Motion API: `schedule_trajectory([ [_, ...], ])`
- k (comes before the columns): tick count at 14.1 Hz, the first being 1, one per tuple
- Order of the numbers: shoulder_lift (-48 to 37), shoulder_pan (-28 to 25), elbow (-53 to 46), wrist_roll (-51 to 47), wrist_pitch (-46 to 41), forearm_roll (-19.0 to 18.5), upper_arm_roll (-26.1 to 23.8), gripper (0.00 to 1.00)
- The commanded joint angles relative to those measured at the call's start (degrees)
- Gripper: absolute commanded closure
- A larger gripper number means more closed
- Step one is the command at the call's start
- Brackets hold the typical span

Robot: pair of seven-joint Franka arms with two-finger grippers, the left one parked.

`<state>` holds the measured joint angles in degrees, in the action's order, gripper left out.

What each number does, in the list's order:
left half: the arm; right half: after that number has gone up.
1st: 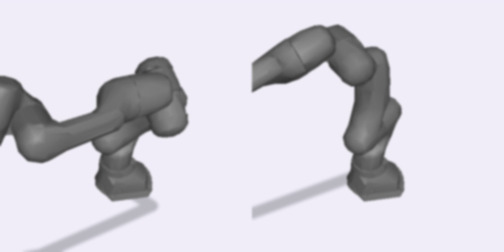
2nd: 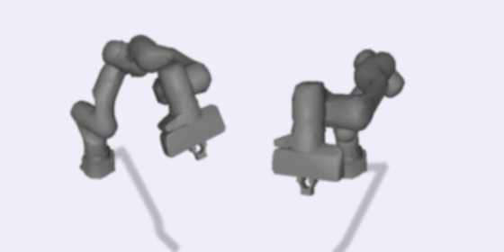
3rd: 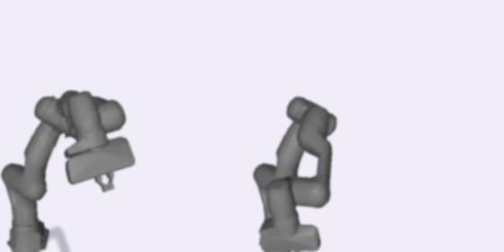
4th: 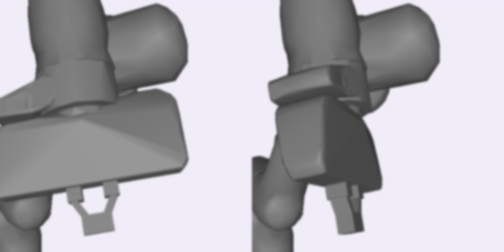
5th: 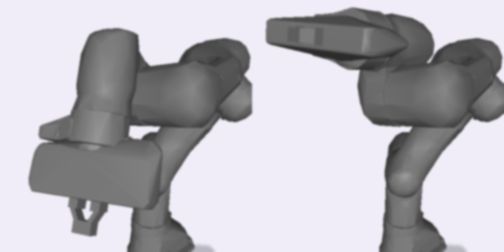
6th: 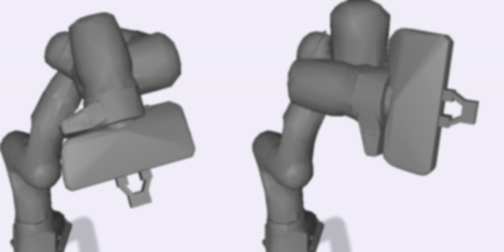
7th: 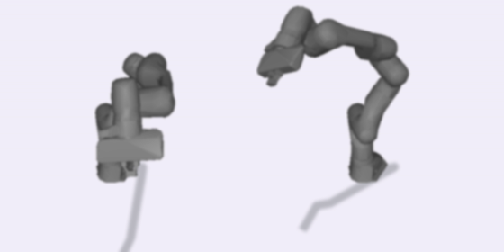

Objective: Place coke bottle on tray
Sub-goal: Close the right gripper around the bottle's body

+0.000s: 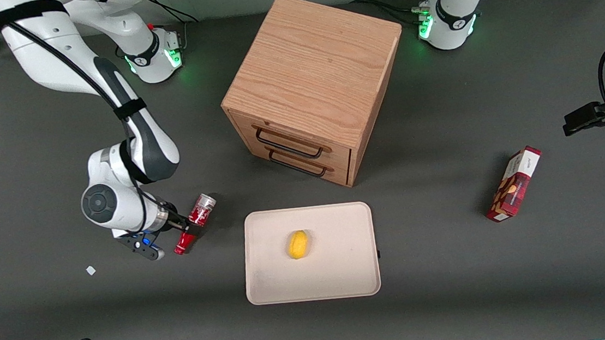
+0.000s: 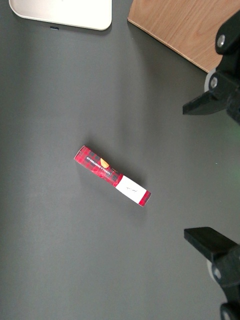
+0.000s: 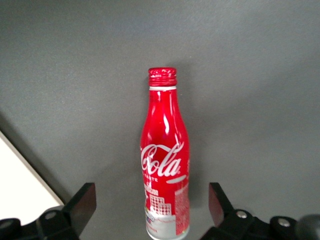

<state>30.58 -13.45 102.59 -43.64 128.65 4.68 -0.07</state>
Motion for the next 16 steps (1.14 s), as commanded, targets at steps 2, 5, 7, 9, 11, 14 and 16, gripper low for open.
schedule_trajectory([
  [2,1.6,-1.2,2.9,-1.8,6.1,0.6,0.4,0.0],
  [5,3.4,-1.9,5.2,-2.3,11.5,0.6,0.4,0.0],
  [7,4.2,-1.9,5.2,-2.4,12.3,0.5,0.4,0.0],
  [9,4.7,-1.9,5.2,-2.3,12.8,0.5,0.5,0.0],
  [11,4.8,-1.9,5.2,-2.3,13.1,0.4,0.5,0.0],
  [14,4.8,-1.9,5.3,-2.3,13.1,0.3,0.5,0.02],
  [16,4.5,-1.9,5.6,-2.5,13.0,0.0,0.5,0.99],
])
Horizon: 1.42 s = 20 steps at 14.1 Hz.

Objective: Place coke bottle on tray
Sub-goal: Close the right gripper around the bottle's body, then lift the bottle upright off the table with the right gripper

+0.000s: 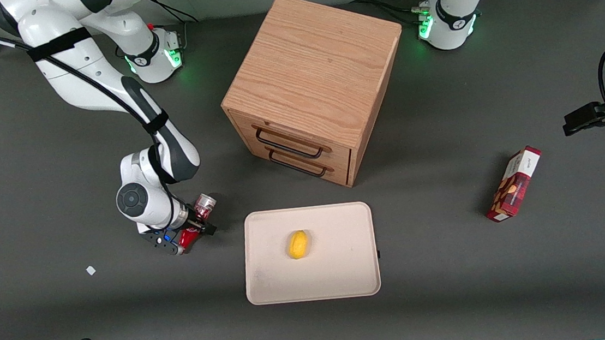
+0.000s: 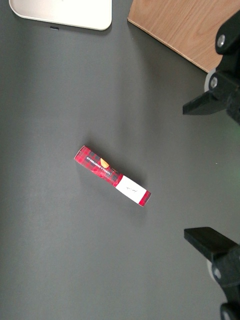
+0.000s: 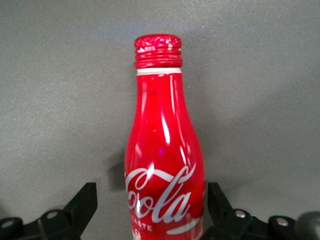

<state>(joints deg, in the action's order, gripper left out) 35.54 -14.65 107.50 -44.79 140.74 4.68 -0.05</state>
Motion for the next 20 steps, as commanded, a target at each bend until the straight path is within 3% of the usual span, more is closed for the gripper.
schedule_trajectory([
  [1,-0.7,-0.6,1.0,-1.3,0.9,-0.1,0.5,1.0],
  [10,-2.0,-0.6,1.0,-0.7,0.0,-0.2,0.5,1.0],
  [16,-14.9,3.3,-0.9,7.8,-18.5,-0.6,0.7,1.0],
  [20,-19.4,5.2,-10.3,11.7,-34.9,-0.7,0.7,1.0],
])
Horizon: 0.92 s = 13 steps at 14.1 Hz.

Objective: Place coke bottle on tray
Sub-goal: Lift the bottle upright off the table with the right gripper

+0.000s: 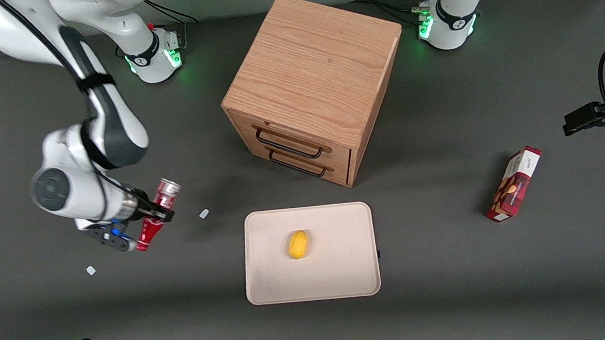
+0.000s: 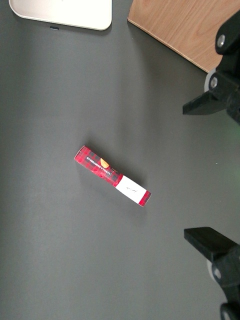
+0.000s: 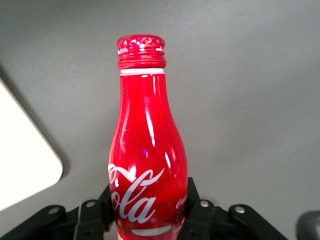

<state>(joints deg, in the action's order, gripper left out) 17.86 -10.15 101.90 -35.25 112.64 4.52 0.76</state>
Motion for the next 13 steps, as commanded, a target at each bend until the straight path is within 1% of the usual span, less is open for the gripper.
schedule_trajectory([
  [1,-1.8,1.4,-8.9,3.0,-11.7,-0.5,-0.1,1.0],
  [3,-1.3,1.9,-16.8,4.7,-21.6,-0.5,0.0,1.0],
  [4,-0.8,1.9,-19.3,5.4,-23.8,-0.6,0.3,1.0],
  [6,0.1,1.9,-21.7,5.5,-24.1,-0.6,0.5,1.0],
  [7,1.8,1.8,-23.5,5.5,-24.1,-0.7,0.5,1.0],
  [10,11.1,0.5,-31.1,5.3,-24.1,-2.7,0.0,1.0],
  [13,24.5,-4.2,-42.7,4.7,-23.0,-2.9,0.6,1.0],
])
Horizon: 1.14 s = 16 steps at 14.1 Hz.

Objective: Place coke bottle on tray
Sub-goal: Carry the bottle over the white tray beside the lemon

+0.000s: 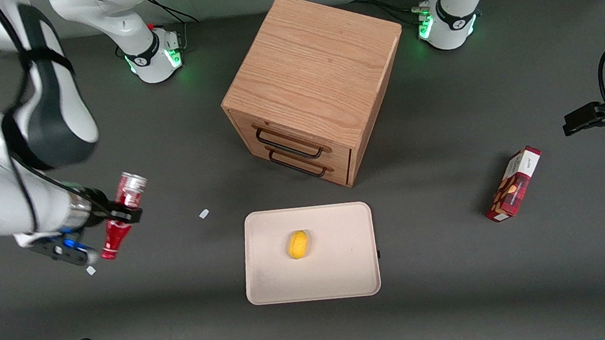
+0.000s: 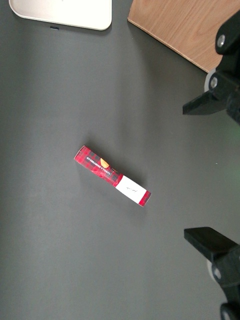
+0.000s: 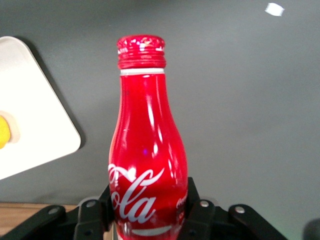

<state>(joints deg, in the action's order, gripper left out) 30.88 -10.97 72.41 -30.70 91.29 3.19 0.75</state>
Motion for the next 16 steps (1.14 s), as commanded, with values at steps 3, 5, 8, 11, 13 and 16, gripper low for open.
schedule_trajectory([
  [3,19.8,-6.3,-18.8,0.7,6.3,-1.9,0.7,1.0],
  [5,23.3,-8.1,-18.9,1.0,14.0,-1.9,0.7,1.0],
  [8,27.9,-10.6,-19.3,2.1,24.0,-1.9,0.7,1.0],
  [11,29.8,-11.7,-19.3,6.9,27.1,-1.8,0.2,1.0],
  [13,30.9,-12.3,-19.3,7.1,28.2,-1.7,0.0,1.0],
  [16,32.6,-12.9,-19.2,7.1,29.6,-1.3,-0.2,1.0],
])
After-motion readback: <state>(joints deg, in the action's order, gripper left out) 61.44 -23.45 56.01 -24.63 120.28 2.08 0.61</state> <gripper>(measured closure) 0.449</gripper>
